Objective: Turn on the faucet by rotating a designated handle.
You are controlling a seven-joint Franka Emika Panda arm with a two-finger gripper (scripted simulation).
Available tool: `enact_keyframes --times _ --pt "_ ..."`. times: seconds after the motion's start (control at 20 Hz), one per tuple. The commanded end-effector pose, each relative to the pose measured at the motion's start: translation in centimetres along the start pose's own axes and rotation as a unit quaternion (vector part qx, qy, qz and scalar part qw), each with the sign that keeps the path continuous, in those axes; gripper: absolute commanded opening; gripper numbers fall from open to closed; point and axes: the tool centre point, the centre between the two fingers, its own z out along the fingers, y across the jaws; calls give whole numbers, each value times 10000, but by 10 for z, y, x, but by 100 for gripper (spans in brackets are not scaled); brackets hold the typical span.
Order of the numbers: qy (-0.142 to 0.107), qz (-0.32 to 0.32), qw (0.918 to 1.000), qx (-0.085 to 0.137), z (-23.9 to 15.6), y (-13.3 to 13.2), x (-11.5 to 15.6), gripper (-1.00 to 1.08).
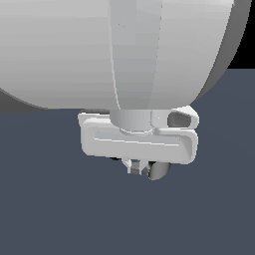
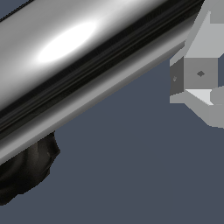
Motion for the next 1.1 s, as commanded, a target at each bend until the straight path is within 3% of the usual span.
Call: enact_keyframes --times 0.0,0.1,0.15,1.05 --pt "-71 123 9999 0 4 20 -4 -100" --pt "-71 123 9999 0 4 24 -3 -100" --pt "-11 26 10000 -3 0 14 0 -100" --pt "-35 65 10000 -4 3 67 53 -100"
